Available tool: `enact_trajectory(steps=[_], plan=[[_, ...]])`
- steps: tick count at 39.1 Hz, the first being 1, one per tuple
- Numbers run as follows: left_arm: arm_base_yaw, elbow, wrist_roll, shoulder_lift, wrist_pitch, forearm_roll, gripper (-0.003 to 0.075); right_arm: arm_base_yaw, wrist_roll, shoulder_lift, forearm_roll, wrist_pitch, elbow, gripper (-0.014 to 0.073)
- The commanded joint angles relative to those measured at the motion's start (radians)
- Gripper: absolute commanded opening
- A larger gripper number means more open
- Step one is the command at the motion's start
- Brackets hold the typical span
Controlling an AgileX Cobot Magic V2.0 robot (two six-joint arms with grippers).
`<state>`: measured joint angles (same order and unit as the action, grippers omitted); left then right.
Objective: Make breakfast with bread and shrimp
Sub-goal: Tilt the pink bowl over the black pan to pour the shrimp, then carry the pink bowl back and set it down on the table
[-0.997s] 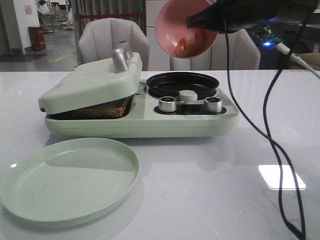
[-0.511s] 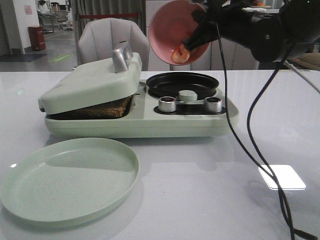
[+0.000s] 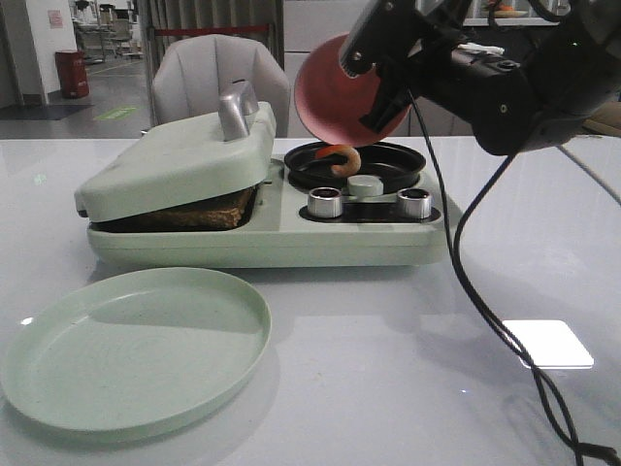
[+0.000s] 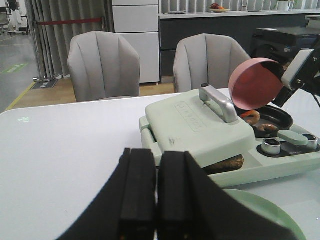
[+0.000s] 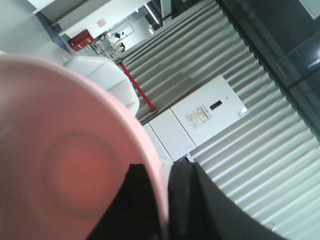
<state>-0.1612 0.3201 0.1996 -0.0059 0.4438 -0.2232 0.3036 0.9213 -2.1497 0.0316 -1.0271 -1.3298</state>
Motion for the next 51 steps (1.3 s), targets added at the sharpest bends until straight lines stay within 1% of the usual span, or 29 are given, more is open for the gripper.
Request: enact_trajectory(steps=[1,5,9,11,13,15,17,19,23,26,29,35,41,44,51], plan=[[-0.001,0.024,-0.008,0.006,-0.083,-0.009,0.0114,-0.002,-0.067,0.064,-0.107,-0.106,-0.027,0.0136],[-0.001,0.024,-0.008,0.006,-0.083,-0.009,0.0114,-0.002,-0.229,0.079,-0.272,-0.097,-0.027,0.0136],[-0.001,0.024,-0.008,0.006,-0.083,-0.009,0.0114,-0.002,-0.387,0.126,-0.446,0.011,-0.027,0.0136],[-0.001,0.024,-0.008,0.006,-0.083,-0.009,0.0114,-0.005,-0.453,0.161,-0.513,0.098,-0.027,0.0136],[-0.001,0.024,-0.008,0.006,-0.083,-0.009,0.0113,-0.014,-0.488,0.198,-0.558,0.211,-0.027,0.0136],[-0.001,0.024,-0.008,0.006,-0.083,-0.009,0.0114,-0.026,-0.493,0.239,-0.588,0.304,-0.027,0.0136],[-0.001,0.024,-0.008,0.006,-0.083,-0.009,0.0114,-0.042,-0.493,0.282,-0.611,0.441,-0.027,0.0136],[-0.001,0.024,-0.008,0.006,-0.083,-0.009,0.0114,-0.057,-0.493,0.326,-0.622,0.553,-0.027,0.0136],[-0.001,0.024,-0.008,0.006,-0.083,-0.009,0.0114,-0.103,-0.493,0.411,-0.621,0.824,-0.027,0.0136],[-0.001,0.024,-0.008,0.006,-0.083,-0.009,0.0113,-0.149,-0.493,0.467,-0.621,0.981,-0.027,0.0136],[-0.001,0.024,-0.008,0.006,-0.083,-0.009,0.0113,-0.192,-0.493,0.5,-0.621,1.108,-0.027,0.0136],[-0.001,0.024,-0.008,0.006,-0.083,-0.009,0.0114,-0.286,-0.493,0.523,-0.621,1.313,-0.026,0.0136],[-0.001,0.024,-0.008,0.006,-0.083,-0.009,0.0114,-0.382,-0.493,0.509,-0.621,1.515,-0.026,0.0136],[-0.001,0.024,-0.008,0.006,-0.083,-0.009,0.0114,-0.413,-0.492,0.49,-0.62,1.608,-0.026,0.0136],[-0.001,0.024,-0.008,0.006,-0.083,-0.009,0.0114,-0.459,-0.491,0.419,-0.574,1.748,-0.026,0.0136]])
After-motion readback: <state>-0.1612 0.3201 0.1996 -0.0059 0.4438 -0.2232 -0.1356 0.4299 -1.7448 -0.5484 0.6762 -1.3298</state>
